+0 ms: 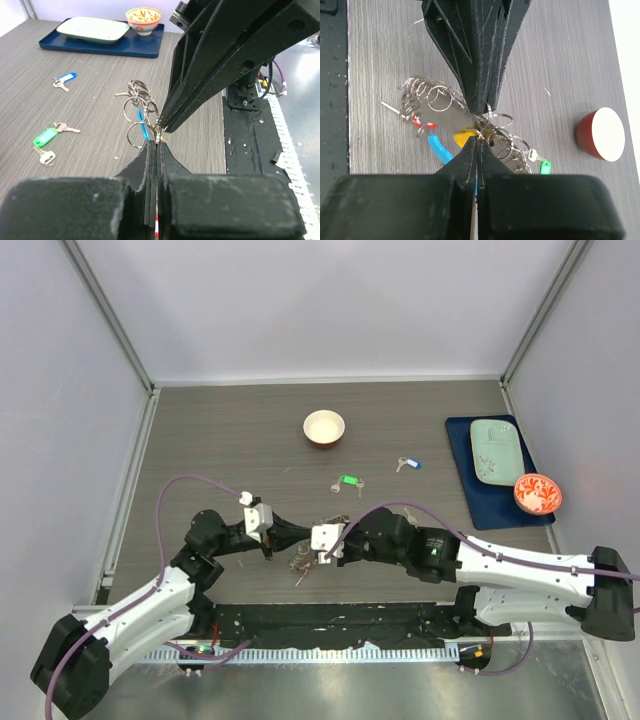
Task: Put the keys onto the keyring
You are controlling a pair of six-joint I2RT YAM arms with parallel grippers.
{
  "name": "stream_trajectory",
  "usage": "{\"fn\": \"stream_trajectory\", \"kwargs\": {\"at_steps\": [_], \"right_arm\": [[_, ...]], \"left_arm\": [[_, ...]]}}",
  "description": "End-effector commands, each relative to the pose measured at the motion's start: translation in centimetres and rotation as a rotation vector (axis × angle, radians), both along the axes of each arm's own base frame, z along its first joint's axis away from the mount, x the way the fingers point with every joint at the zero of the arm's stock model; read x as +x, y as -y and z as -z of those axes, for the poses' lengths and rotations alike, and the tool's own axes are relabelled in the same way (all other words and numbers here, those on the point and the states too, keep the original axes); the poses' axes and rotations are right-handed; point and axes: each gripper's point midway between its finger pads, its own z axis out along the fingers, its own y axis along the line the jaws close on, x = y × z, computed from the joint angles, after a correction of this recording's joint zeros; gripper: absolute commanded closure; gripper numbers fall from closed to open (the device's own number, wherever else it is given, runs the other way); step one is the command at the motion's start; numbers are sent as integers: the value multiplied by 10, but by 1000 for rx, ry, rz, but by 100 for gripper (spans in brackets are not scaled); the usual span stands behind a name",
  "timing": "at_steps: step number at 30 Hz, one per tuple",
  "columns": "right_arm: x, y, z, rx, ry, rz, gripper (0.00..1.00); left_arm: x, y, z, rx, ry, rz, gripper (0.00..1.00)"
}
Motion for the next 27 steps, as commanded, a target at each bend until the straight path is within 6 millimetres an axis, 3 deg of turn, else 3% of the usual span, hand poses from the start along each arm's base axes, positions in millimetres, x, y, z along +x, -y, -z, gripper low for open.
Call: {"fn": "stream_trajectory", "kwargs": {"at_steps": [1,6,15,23,25,27], "right_arm": [[1,1,3,87,-32,53,99],[-5,-18,1,163,-58,1,99],[-2,-34,-6,259,-53,-4,99],[14,-26,-16,234,27,67,99],[17,-23,-17,207,46,74,99],[20,-22,-22,203,64,83,99]], "left_arm": [[16,-8,-48,-160,90,-109,100],[16,-8,-55,-213,61,-117,100],[15,-5,-57,-253,59,-128,100],[17,-14,-48,-268,65,-191,100],[18,-19,-46,-272,73,-219,96],[20,-21,-38,-245,65,-239,85]]}}
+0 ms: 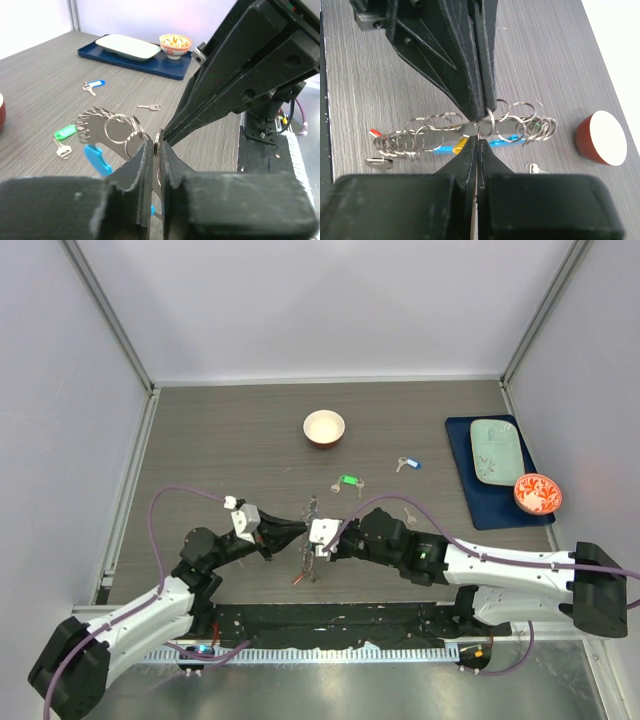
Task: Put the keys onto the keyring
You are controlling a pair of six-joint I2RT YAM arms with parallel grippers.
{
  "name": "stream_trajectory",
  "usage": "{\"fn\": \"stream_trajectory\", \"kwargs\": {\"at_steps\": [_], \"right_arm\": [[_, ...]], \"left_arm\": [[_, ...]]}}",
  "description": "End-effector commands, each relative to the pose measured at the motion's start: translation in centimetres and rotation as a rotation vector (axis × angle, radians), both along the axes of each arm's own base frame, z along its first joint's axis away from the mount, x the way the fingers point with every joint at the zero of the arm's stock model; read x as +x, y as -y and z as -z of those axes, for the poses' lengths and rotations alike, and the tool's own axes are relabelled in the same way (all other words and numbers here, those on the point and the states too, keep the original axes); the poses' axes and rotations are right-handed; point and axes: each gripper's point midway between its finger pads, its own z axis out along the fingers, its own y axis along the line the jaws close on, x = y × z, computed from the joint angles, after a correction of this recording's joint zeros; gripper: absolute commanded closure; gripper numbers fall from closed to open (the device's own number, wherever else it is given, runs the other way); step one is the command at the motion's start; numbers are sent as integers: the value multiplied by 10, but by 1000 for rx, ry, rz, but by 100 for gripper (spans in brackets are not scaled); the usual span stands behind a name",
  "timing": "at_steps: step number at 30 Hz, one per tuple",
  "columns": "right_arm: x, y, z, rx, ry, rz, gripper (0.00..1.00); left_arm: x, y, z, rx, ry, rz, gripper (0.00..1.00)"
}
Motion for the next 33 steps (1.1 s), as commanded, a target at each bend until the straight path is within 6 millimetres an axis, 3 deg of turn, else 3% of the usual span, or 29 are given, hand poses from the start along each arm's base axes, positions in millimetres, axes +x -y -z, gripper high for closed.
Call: {"fn": "stream_trajectory", "kwargs": {"at_steps": [1,4,10,19,25,33], "right_arm": [[8,-2,-28,19,69,18,99],[11,-7,-35,5,91,11,99],[13,-16,-42,-71,137,-46,99],[7,-7,-37,-189,127,-98,99],[3,-4,-34,-215,117,-114,99],[-8,-6,-34,-211,89,-171,99]], "left_arm": [[8,-13,-37,-82,143,-99,76],[9,-18,-35,-58,155,-127,62],[10,-24,-22,15,174,-155,52],[7,-15,3,152,243,-75,48],[-4,-3,2,184,296,37,47],[-10,12,10,238,273,172,55]]}}
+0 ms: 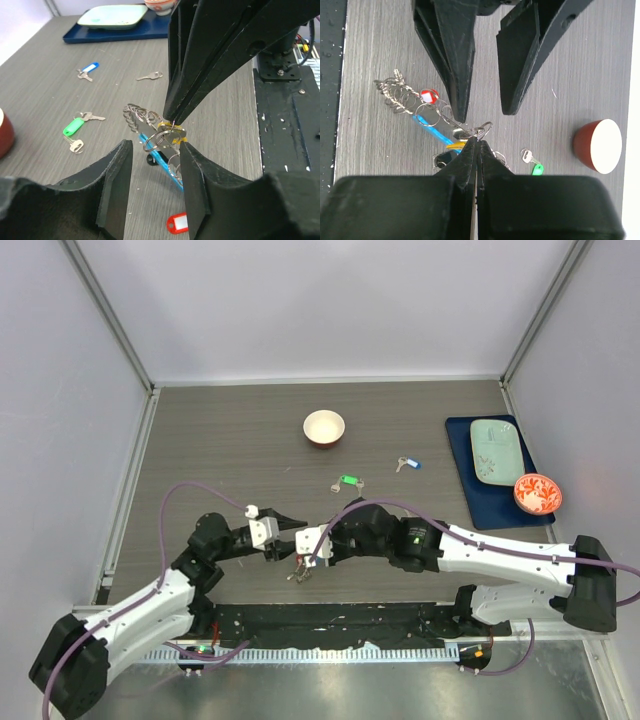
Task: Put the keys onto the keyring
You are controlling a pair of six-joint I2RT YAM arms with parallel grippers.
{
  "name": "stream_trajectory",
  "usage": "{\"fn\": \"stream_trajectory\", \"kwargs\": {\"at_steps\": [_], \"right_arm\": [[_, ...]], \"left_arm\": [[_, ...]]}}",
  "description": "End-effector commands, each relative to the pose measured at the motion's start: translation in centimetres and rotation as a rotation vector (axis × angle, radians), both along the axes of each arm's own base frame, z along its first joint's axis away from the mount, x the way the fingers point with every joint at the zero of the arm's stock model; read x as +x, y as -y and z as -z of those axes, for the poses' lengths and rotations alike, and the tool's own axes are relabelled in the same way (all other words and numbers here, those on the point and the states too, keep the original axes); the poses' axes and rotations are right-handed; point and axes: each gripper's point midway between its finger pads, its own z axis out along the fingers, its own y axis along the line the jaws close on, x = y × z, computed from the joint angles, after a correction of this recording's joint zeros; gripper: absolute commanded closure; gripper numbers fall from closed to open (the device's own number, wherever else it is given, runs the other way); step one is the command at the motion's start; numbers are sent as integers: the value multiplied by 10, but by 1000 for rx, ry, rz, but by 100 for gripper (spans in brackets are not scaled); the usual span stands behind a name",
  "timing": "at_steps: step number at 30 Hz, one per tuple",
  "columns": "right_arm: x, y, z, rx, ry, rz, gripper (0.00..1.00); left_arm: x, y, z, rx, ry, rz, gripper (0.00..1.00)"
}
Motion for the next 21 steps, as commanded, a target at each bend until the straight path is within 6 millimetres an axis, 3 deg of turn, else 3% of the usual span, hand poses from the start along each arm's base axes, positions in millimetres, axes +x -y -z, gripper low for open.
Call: {"fn": "stream_trajectory", "kwargs": {"at_steps": [1,9,21], "right_arm": [[1,-13,-40,103,36,-27,99],[-2,-13,-41,107,26,-37,99],[-2,-12,-42,106,23,-34,99]], "left_arm": [[-6,12,-15,7,45,105,55],[-9,19,-10,49,29,182,62],[-15,23,2,101,-9,255,61]]}}
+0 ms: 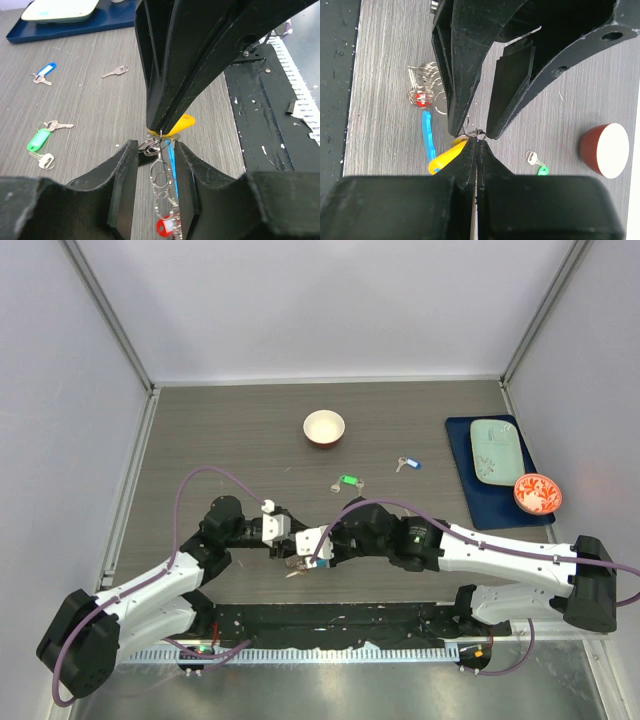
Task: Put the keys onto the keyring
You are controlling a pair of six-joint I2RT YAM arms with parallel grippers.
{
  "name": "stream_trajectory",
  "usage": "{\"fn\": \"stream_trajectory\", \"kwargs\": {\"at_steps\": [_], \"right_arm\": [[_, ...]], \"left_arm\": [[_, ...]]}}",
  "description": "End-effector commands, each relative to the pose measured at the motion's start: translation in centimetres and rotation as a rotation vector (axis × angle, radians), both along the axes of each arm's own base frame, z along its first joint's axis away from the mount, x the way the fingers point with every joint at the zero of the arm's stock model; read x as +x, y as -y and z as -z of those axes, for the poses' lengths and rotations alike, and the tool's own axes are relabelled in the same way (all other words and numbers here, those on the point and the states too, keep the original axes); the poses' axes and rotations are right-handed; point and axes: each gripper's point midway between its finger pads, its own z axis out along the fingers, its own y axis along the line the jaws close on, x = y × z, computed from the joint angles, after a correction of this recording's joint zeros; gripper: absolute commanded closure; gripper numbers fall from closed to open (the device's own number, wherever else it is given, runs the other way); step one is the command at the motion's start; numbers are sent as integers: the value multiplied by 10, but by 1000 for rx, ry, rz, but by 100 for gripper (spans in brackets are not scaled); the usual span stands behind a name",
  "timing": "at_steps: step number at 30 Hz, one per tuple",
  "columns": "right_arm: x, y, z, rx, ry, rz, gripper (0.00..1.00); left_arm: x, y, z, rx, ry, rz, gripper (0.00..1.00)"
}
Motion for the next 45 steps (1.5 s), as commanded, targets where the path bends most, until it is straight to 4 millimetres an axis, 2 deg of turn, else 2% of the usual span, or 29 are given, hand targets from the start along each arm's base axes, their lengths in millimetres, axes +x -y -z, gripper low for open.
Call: {"fn": "stream_trajectory", "kwargs": {"at_steps": [1,9,12,13,18,22,28,29,31,34,37,41,45], "right_arm": [[5,-12,-43,117,49,-1,99],[7,-7,-44,111,57,21,99],[7,-5,-46,112,57,27,99],[8,-3,-46,108,57,33,99],[7,4,-46,102,51,50,99],[6,7,-42,93,41,56,99],[4,5,-41,91,31,44,99],[4,5,-41,92,31,43,99],[3,4,-40,89,29,38,99],[2,3,-39,87,24,33,99],[2,2,-38,85,22,27,99],[0,0,-40,92,17,14,99],[-2,-2,-39,91,10,2,99]], "left_arm": [[-4,3,-9,-6,24,52,61],[-6,3,-7,0,13,63,65],[-5,3,-5,8,10,56,73],[-6,2,-4,10,7,55,79],[-5,1,-4,13,11,41,87],[-4,1,-5,12,12,38,100],[-4,1,-19,-42,21,15,100],[-3,1,-23,-59,26,9,97],[-1,0,-23,-65,31,-11,80],[4,-2,-21,-60,48,-45,74],[4,-1,-22,-61,51,-33,72],[6,3,-20,-50,43,-15,62],[2,7,-21,-51,42,34,58]]}}
